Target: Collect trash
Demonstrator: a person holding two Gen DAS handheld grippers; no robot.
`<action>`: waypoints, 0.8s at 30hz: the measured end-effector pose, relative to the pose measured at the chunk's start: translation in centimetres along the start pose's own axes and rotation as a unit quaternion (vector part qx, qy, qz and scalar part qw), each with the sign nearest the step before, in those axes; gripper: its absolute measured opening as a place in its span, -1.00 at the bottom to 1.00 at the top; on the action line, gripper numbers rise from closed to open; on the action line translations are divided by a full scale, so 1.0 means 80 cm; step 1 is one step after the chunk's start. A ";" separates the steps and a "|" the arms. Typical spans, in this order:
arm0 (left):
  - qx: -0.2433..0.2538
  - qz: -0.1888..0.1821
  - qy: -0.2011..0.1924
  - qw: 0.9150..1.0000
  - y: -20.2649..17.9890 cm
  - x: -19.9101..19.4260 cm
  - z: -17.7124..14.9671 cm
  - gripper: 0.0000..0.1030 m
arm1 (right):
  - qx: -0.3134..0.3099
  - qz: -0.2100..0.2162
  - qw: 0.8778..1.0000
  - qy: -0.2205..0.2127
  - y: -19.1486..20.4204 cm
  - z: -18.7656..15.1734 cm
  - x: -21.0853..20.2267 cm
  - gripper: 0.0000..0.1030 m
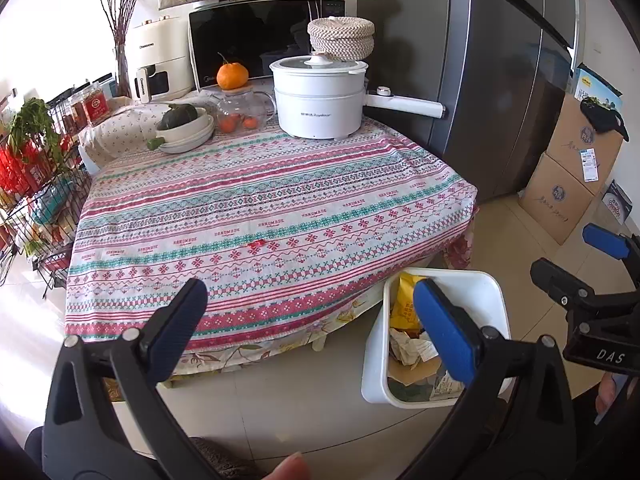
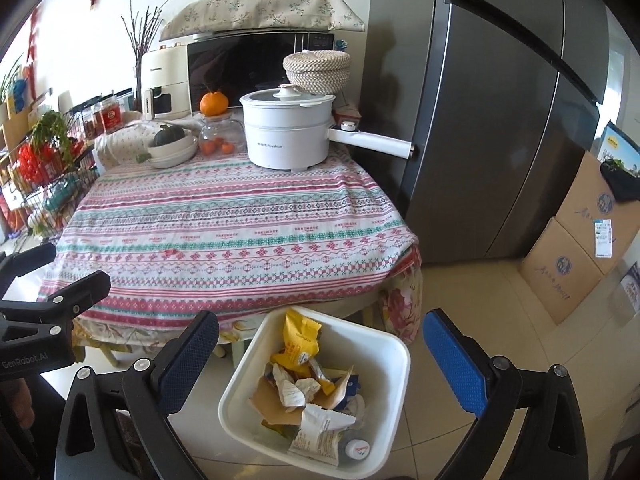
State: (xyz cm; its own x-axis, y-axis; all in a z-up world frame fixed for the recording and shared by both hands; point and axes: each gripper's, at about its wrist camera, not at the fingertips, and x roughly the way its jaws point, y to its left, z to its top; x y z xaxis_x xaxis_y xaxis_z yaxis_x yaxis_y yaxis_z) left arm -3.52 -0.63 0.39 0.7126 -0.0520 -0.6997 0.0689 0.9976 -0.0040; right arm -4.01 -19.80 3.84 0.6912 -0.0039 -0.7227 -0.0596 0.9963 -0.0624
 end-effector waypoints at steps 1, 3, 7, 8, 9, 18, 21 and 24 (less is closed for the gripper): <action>-0.001 0.000 0.001 1.000 0.000 0.000 0.000 0.99 | 0.000 -0.001 1.000 0.001 0.000 0.000 0.000 1.00; 0.000 0.000 0.001 1.000 0.001 0.001 0.000 0.99 | 0.001 -0.001 1.000 0.005 0.000 -0.001 0.003 1.00; -0.001 -0.001 0.002 1.000 -0.001 0.001 0.000 0.99 | 0.006 -0.001 1.000 0.007 -0.002 -0.001 0.004 1.00; -0.001 -0.001 0.002 1.000 -0.001 0.000 0.000 0.99 | 0.006 -0.002 1.000 0.006 -0.002 -0.001 0.004 1.00; 0.000 0.000 0.001 1.000 -0.001 0.000 0.000 0.99 | 0.007 -0.002 1.000 0.006 -0.002 -0.001 0.003 1.00; 0.004 -0.008 0.005 1.000 -0.003 0.000 -0.002 0.99 | 0.012 -0.003 1.000 0.003 -0.004 0.000 0.003 1.00; 0.006 -0.008 0.003 1.000 -0.004 -0.001 -0.002 0.99 | 0.014 -0.004 1.000 0.003 -0.005 0.000 0.003 1.00; 0.008 -0.007 0.003 1.000 -0.004 0.000 -0.002 0.99 | 0.018 -0.005 1.000 0.000 -0.006 0.000 0.002 1.00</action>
State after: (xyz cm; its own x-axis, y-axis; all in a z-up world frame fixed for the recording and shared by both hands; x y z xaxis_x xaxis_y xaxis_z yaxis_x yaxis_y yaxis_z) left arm -3.67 -0.92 0.30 0.7066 -0.0657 -0.7046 0.0902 0.9959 -0.0024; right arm -3.87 -20.28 3.76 0.6914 -0.0146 -0.7223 -0.0267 0.9986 -0.0457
